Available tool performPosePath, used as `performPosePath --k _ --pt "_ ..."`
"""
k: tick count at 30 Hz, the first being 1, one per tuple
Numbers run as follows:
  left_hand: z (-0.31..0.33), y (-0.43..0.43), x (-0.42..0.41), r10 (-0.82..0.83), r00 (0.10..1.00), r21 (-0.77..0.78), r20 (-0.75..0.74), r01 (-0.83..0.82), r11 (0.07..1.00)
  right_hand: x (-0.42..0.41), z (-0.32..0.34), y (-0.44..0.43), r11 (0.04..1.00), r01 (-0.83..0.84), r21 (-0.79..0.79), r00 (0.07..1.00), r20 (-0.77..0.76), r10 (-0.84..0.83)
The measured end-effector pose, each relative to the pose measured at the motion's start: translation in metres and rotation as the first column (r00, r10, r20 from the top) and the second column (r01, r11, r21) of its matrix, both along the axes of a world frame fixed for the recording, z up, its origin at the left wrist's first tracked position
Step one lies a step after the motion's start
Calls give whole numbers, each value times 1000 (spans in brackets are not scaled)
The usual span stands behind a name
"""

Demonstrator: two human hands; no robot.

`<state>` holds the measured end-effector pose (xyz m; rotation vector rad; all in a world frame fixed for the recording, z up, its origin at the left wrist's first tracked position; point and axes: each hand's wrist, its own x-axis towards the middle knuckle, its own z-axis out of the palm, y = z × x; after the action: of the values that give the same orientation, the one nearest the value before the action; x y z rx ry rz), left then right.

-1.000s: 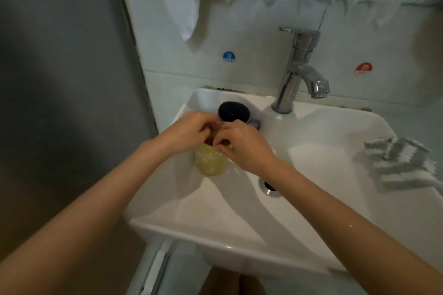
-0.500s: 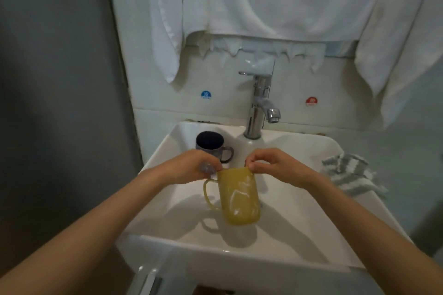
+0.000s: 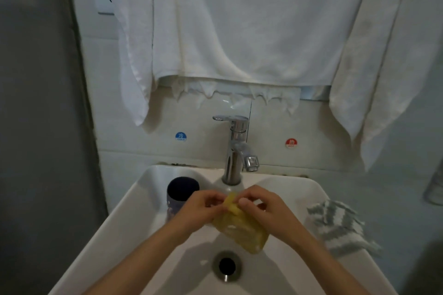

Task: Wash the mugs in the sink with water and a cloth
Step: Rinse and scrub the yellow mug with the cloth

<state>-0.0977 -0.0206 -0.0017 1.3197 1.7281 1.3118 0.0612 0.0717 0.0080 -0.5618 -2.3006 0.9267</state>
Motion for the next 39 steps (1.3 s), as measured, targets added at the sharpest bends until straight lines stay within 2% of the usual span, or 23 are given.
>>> performPosePath --k 2,5,7,10,13,15,17,18,20,23,25,32,39 --pt "-6 6 4 41 995 -35 92 -38 999 4 0 -1 993 -8 118 999 54 2" --pt "-12 8 8 93 970 -56 223 -83 995 9 -3 5 951 35 306 983 163 -89" --pt "-15 7 11 124 960 -37 251 -118 992 8 -2 9 941 95 326 971 179 -160" --pt "-16 7 18 102 959 -51 266 -92 994 5 0 13 923 181 341 970 95 -226" --pt "-17 6 25 74 946 -51 316 -61 997 4 8 17 934 193 302 957 153 -247" --pt "-18 5 27 91 932 -37 352 -83 996 6 24 26 919 306 249 943 52 -328" --pt "-18 3 29 98 916 -44 388 -87 995 5 52 30 869 463 176 882 -192 -431" --pt "-17 2 30 96 911 -46 401 -84 995 0 69 28 862 481 160 860 -279 -428" --pt "-16 0 31 87 906 -46 415 -74 996 -20 98 19 902 386 195 895 -317 -315" --pt "-13 -4 33 66 894 -37 443 -55 998 -58 117 9 925 218 312 976 -67 -207" --pt "-12 -6 33 55 882 -26 467 -49 998 -73 119 11 945 158 286 984 30 -174" --pt "-7 -10 32 37 854 5 519 -47 999 -81 116 19 974 173 145 981 -112 -158" --pt "-5 -10 34 48 837 -3 546 -55 998 -80 120 24 982 152 112 983 -117 -139"
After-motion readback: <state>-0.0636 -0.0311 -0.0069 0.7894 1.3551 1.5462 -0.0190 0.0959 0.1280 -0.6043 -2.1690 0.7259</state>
